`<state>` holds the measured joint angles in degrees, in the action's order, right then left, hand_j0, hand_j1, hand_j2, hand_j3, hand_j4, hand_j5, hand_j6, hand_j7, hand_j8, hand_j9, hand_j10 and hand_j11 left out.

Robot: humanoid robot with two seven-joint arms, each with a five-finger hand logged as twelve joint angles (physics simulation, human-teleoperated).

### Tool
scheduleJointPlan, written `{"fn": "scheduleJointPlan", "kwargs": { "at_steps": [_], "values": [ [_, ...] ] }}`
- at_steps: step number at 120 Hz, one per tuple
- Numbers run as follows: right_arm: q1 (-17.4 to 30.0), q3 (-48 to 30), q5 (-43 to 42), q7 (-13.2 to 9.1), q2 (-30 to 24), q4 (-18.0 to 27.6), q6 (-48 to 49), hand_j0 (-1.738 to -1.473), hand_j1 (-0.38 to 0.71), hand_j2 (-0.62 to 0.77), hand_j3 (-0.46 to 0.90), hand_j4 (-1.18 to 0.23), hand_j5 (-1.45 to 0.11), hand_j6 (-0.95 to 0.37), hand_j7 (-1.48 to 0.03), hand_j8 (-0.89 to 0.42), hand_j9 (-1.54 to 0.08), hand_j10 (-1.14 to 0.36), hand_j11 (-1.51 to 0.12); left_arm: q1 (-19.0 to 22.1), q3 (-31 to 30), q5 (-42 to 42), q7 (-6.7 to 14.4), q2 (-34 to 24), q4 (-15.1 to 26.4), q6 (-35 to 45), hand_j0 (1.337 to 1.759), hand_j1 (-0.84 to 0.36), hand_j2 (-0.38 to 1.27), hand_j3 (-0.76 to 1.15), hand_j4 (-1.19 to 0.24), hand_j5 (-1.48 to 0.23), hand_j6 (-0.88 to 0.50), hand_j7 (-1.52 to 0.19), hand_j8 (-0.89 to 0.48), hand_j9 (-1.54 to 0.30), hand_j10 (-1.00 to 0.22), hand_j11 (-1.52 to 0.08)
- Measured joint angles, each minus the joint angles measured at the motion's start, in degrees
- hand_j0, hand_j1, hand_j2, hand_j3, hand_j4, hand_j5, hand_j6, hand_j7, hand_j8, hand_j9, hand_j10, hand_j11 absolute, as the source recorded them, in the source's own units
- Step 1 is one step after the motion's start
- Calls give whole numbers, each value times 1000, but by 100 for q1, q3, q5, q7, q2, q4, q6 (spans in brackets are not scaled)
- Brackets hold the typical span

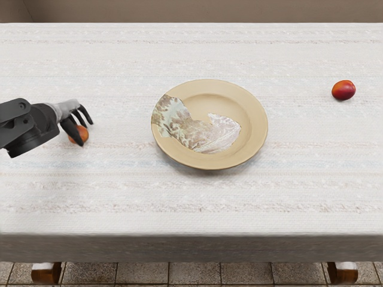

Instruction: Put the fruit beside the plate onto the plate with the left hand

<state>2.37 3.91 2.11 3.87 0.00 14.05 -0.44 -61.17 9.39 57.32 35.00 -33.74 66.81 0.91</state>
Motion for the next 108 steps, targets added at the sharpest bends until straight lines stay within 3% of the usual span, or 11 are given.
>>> {"fn": "scheduleJointPlan", "kwargs": {
  "at_steps": [30, 34, 52, 70, 93, 108],
  "values": [
    [0, 3, 0, 0, 0, 1, 0, -1658, -335, -2, 0, -11, -15, -11, -15, -11, -15, -11, -15, 6, 0, 0, 1, 15, -12, 21, 1657, -322, 484, 0, -659, -877, -575, -866, -493, -869, -663, -868],
    [0, 3, 0, 0, 0, 0, 0, -1658, -335, -2, 0, -11, -15, -11, -15, -11, -15, -11, -15, 85, 10, 42, 0, 31, -13, 32, 1656, -271, 399, 0, -683, -857, -599, -866, -527, -881, -694, -885],
    [0, 4, 0, 0, 0, 1, 0, -1658, -335, -2, 0, -11, -15, -11, -15, -11, -15, -11, -15, -7, 68, 27, 3, 42, -34, 29, 1655, -266, 426, 0, -699, -873, -600, -880, -529, -899, -701, -900],
    [0, 3, 0, 0, 0, 0, 0, -1658, -335, -2, 0, -11, -15, -11, -15, -11, -15, -11, -15, -15, 524, -134, 4, 34, -44, 3, 1656, -268, 426, 0, -700, -888, -587, -883, -518, -905, -692, -903],
    [0, 2, 0, 0, 0, -1, 0, -1658, -335, -2, 0, -11, -15, -11, -15, -11, -15, -11, -15, -230, 1062, -953, 2, 64, -46, -148, 1656, -286, 448, 0, -699, -902, -564, -894, -507, -909, -680, -909],
    [0, 4, 0, 0, 0, 0, 0, -1658, -335, -2, 0, -11, -15, -11, -15, -11, -15, -11, -15, -283, 1296, -1241, 2, 287, -45, -284, 1656, -305, 536, 0, -728, -946, -576, -936, -514, -949, -691, -950]
  ]
}}
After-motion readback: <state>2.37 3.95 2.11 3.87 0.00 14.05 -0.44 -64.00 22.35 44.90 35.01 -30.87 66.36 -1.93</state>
